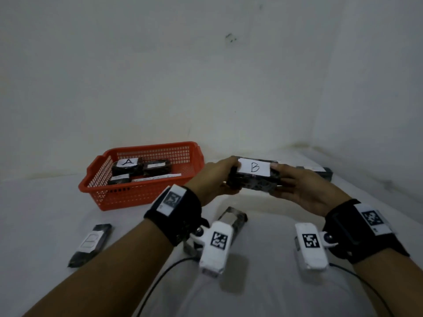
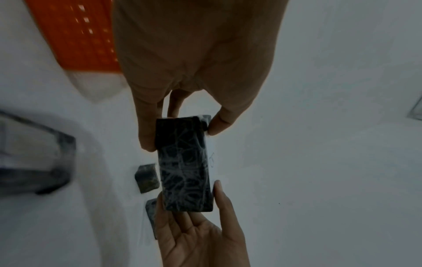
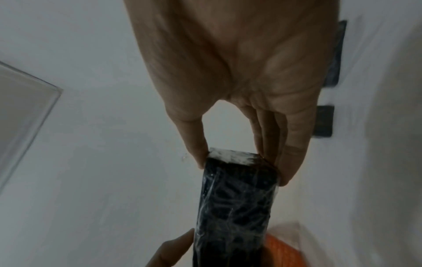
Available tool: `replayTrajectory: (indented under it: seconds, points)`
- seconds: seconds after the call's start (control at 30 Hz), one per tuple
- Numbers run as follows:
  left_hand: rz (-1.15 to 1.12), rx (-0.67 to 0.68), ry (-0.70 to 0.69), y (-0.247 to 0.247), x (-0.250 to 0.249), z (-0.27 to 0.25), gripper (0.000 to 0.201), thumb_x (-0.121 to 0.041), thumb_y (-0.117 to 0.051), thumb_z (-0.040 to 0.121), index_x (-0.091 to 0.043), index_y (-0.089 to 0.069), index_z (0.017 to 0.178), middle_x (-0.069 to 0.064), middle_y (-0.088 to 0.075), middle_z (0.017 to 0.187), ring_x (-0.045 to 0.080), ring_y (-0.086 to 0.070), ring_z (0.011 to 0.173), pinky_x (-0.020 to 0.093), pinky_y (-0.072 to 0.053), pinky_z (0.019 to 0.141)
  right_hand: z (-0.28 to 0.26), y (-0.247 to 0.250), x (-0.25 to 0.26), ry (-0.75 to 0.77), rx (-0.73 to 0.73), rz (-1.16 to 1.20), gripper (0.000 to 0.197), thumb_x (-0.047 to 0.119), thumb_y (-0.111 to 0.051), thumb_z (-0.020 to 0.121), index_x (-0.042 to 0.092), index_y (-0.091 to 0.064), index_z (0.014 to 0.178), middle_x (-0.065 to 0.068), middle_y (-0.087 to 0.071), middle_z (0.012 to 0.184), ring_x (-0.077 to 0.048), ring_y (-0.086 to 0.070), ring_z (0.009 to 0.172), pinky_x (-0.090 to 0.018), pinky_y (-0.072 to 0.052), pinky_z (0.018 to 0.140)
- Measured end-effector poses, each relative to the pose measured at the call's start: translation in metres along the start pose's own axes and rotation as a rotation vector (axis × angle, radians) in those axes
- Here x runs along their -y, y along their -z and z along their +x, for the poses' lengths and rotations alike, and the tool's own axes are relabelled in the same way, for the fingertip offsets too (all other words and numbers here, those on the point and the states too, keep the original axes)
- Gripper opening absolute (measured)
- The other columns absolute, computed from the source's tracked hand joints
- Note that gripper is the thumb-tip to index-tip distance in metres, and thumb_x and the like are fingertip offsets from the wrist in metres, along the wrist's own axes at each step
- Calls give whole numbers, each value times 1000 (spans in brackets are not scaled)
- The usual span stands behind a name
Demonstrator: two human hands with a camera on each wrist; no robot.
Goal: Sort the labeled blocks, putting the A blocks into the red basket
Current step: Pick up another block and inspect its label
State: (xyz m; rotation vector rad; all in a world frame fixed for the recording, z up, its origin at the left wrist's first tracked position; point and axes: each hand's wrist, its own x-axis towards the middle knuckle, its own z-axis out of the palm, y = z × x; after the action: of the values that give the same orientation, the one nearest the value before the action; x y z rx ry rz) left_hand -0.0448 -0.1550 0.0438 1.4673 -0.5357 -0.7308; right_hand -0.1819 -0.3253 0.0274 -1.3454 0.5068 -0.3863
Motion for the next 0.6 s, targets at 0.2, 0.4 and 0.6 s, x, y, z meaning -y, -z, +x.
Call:
replayTrajectory:
  seconds: [0.2, 0.4, 0.6]
  points:
    - [155, 22, 83, -58, -2, 52, 17, -23, -54, 92, -8, -60, 98, 11, -56, 89, 33, -58, 84, 38, -51, 76, 33, 59, 11, -56, -96, -76, 32, 28, -70, 98, 9, -71, 123, -12, -70, 110, -23, -69, 89, -39, -58, 88]
    - [346, 48, 168, -89, 24, 96, 25, -21, -47, 100, -7, -62, 115, 28, -61, 127, 45, -64, 115, 53, -56, 98, 62, 88, -4, -146, -154, -158, 19, 25, -68, 99, 11, -68, 112, -10, -69, 102, -23, -65, 84, -35, -56, 75]
    - [412, 14, 226, -103, 49, 141, 47, -25, -55, 91, 1, -61, 130, 26, -60, 136, 41, -61, 122, 54, -53, 104, 88, 107, -23, -175, -223, -261, 13, 24, -71, 97, 12, -69, 99, -10, -70, 98, -27, -66, 87, -36, -53, 68]
